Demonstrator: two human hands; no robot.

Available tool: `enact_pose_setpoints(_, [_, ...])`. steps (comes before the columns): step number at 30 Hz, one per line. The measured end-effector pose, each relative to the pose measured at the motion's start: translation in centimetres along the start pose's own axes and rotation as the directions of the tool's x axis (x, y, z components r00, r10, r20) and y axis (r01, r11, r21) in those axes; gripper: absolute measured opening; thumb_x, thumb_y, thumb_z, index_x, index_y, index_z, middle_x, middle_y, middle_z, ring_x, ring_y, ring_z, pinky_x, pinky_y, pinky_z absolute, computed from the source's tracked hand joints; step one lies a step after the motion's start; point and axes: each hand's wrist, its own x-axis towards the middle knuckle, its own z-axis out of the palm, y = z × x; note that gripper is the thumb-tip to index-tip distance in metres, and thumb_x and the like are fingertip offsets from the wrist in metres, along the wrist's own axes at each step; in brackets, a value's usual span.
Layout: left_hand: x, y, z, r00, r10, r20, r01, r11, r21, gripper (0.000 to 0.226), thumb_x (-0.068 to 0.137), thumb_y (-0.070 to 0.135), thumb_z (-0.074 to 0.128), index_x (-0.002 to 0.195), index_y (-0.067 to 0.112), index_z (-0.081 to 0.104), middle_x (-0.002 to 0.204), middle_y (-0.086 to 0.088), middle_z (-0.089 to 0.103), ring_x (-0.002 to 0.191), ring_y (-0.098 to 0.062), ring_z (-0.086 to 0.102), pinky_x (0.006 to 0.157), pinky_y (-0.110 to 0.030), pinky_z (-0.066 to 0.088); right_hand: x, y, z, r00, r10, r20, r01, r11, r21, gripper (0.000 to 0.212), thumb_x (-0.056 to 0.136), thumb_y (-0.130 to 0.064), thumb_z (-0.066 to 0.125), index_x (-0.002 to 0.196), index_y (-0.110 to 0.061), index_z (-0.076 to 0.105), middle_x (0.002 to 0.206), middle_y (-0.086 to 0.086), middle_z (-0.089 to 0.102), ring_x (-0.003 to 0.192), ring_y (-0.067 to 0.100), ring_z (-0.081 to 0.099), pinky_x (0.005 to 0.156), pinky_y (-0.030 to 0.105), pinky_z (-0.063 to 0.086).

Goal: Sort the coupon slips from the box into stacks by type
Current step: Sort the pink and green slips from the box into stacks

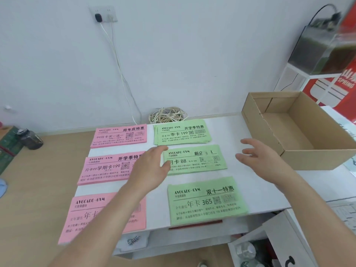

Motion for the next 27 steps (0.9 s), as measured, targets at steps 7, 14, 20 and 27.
enact_pose_setpoints(7, [9.7, -0.7, 1.2, 0.987, -0.147, 0.067, 0.141, 0.986, 0.092, 0.039, 0.093, 0.03, 0.053, 0.13, 0.019, 0.05, 0.13, -0.004, 0.057, 0.115, -0.023, 0.054, 0.09, -0.032, 0.04, 9.8, -3.2, 1.9, 0.993, 0.086, 0.077, -0.087, 0.996, 0.015, 0.055, 0.091, -0.031, 0.061, 0.141, -0.027, 0.039, 0.128, 0.006, 0.056, 0.112, 0.022, 0.053, 0.096, 0.036, 0.042])
enact_pose_setpoints(14, [15.3, -1.7, 5.8, 0.971, -0.217, 0.102, 0.179, 0.939, 0.294, 0.046, 0.092, 0.041, 0.051, 0.128, 0.013, 0.047, 0.118, -0.011, 0.057, 0.103, -0.03, 0.055, 0.083, -0.036, 0.043, 19.2, -3.1, 5.6, 0.978, 0.16, 0.135, -0.159, 0.987, -0.022, 0.055, 0.091, -0.019, 0.057, 0.141, -0.01, 0.036, 0.123, 0.008, 0.052, 0.108, 0.025, 0.053, 0.091, 0.035, 0.045])
enact_pose_setpoints(20, [16.4, -1.7, 7.6, 0.974, -0.223, 0.048, 0.185, 0.895, 0.406, 0.057, 0.084, 0.053, 0.057, 0.123, 0.013, 0.046, 0.11, -0.011, 0.056, 0.097, -0.03, 0.051, 0.081, -0.035, 0.041, 23.4, -4.0, 8.7, 0.96, 0.203, 0.192, -0.237, 0.955, 0.179, 0.025, 0.083, -0.016, 0.066, 0.108, -0.011, 0.061, 0.104, 0.007, 0.068, 0.088, 0.023, 0.064, 0.059, 0.03, 0.053])
enact_pose_setpoints(27, [17.5, -2.5, 6.9, 0.966, -0.256, 0.042, 0.23, 0.921, 0.314, 0.061, 0.084, 0.05, 0.059, 0.128, 0.011, 0.041, 0.116, -0.013, 0.051, 0.103, -0.031, 0.051, 0.084, -0.036, 0.042, 24.6, -2.8, 7.5, 0.985, 0.135, 0.106, -0.168, 0.889, 0.426, 0.029, 0.085, 0.007, 0.059, 0.101, -0.018, 0.06, 0.091, 0.006, 0.068, 0.068, 0.015, 0.063, 0.054, 0.024, 0.048])
